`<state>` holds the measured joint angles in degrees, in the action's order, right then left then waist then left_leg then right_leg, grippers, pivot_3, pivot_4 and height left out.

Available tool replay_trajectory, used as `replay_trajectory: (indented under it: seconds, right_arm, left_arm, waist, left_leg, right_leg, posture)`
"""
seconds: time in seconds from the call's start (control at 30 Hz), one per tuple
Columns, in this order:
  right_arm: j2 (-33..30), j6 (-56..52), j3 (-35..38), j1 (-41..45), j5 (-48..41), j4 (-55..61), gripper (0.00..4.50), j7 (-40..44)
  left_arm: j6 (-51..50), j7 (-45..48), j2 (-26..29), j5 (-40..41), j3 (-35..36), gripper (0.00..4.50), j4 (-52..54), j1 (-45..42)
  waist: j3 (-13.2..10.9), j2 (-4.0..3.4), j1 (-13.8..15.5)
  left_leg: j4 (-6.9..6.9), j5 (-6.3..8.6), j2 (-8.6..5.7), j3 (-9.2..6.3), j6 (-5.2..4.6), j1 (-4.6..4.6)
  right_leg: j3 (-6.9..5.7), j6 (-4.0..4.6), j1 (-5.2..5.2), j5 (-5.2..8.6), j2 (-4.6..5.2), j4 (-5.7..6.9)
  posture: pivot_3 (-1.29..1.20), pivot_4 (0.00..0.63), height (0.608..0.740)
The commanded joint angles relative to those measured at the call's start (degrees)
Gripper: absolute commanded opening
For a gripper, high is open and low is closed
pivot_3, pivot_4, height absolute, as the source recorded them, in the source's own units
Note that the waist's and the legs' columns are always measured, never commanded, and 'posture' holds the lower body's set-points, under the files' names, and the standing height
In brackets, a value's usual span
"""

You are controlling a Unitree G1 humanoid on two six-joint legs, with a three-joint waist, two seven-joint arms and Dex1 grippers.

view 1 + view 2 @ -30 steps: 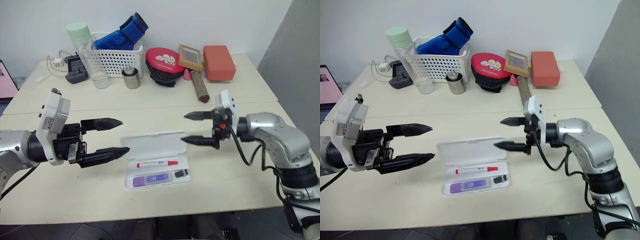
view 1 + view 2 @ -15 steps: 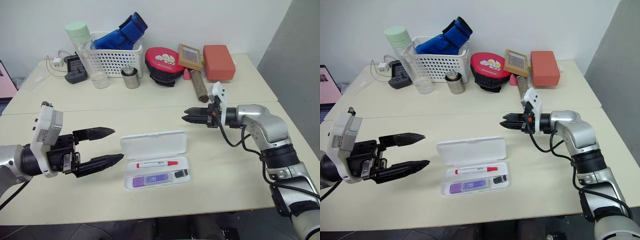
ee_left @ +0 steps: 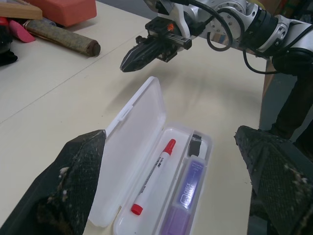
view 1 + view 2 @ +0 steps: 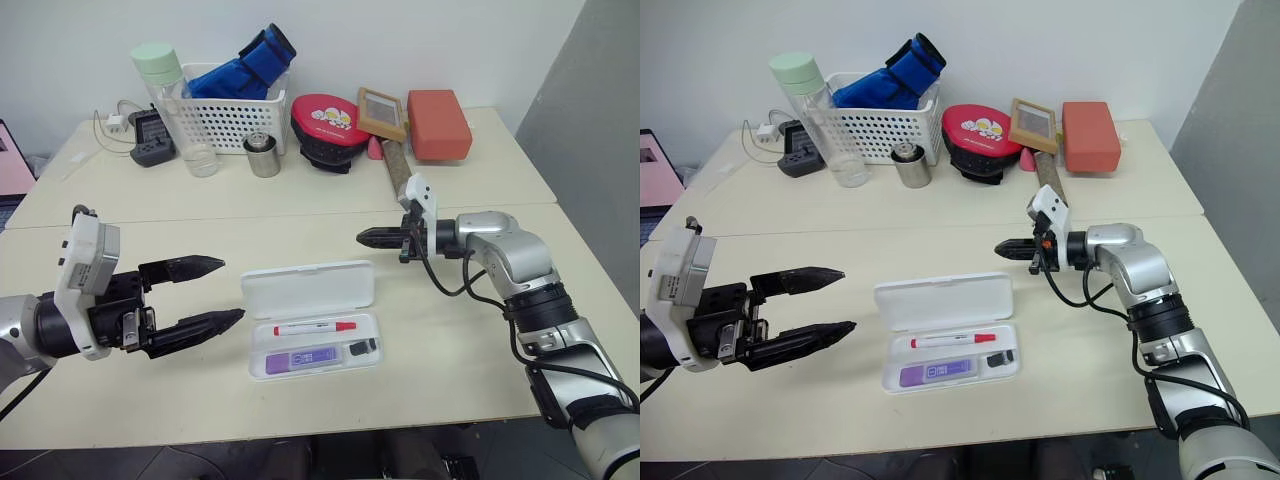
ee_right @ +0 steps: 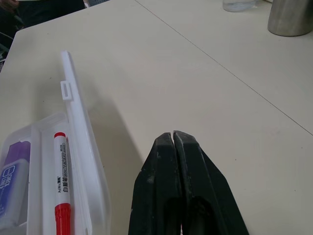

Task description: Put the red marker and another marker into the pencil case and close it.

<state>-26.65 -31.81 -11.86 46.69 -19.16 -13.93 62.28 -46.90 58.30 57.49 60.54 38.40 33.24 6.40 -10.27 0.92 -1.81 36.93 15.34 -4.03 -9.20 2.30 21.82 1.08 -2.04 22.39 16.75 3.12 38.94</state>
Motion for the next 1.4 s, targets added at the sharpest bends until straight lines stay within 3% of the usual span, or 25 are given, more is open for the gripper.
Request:
replay_trajectory:
  seconds: [0.03, 0.63, 0.9, 1.1, 1.27, 1.4]
  right_arm:
    - [-0.6, 0.2, 1.6, 0.4, -0.5, 2.8, 0.03, 0.4]
    - [-0.9, 0.2, 1.8, -0.1, -0.5, 3.3, 0.03, 0.6]
    - [-2.6, -1.0, 2.3, -2.4, -1.6, 8.7, 0.03, 0.4]
    - [-3.2, -1.7, 3.0, -4.2, -2.5, 11.7, 0.03, 0.6]
    - [-6.2, -4.0, 4.7, -7.2, -6.3, 17.7, 0.03, 3.7]
    - [-12.7, -7.3, 3.4, -13.8, -11.5, 28.7, 0.03, 10.3]
  left_arm:
    - [1.1, 0.4, 0.5, 0.3, -0.2, 4.50, -0.1, -1.2]
    - [1.4, 0.2, 0.2, -0.5, -1.2, 4.50, 0.5, -1.4]
    - [2.1, 1.4, 0.4, -4.4, 5.2, 4.50, -4.2, 3.4]
    - [3.5, 4.2, 1.5, -6.9, 4.9, 4.50, -7.8, 3.3]
    - [3.5, 5.6, 1.8, -6.4, 3.0, 4.50, -6.8, 2.5]
    - [3.1, 8.9, 3.2, -5.9, -2.6, 4.50, -2.3, 2.5]
  waist:
    - [0.0, 0.00, 0.0]
    - [0.0, 0.00, 0.0]
    - [0.0, -0.03, 0.0]
    - [-0.1, -0.08, 0.0]
    - [-0.1, -0.09, 0.3]
    - [-0.1, -0.11, 0.4]
  left_leg:
    - [0.00, 0.00, 0.00, 0.00, 0.00, -0.01]
    - [0.00, 0.00, 0.00, 0.00, 0.00, 0.00]
    - [-0.04, 0.01, 0.01, -0.02, -0.01, 0.01]
    - [-0.03, 0.01, 0.01, -0.01, -0.01, 0.01]
    - [-0.03, 0.01, 0.00, -0.05, -0.01, 0.08]
    - [-0.03, 0.02, 0.00, -0.11, -0.01, 0.11]
  right_leg:
    - [0.00, 0.00, 0.00, 0.00, 0.00, 0.00]
    - [0.00, 0.00, 0.00, 0.00, 0.00, 0.00]
    - [0.00, 0.01, 0.02, 0.01, 0.00, -0.02]
    - [-0.01, 0.01, 0.02, 0.01, 0.00, -0.02]
    - [-0.01, 0.00, 0.01, 0.01, 0.03, -0.09]
    - [0.00, 0.00, -0.05, 0.01, 0.06, -0.19]
  posture:
    - [0.00, 0.150, 0.740]
    - [0.00, 0.150, 0.740]
    - [0.00, 0.150, 0.740]
    - [0.00, 0.150, 0.740]
    - [0.00, 0.150, 0.740]
    - [0.00, 0.150, 0.740]
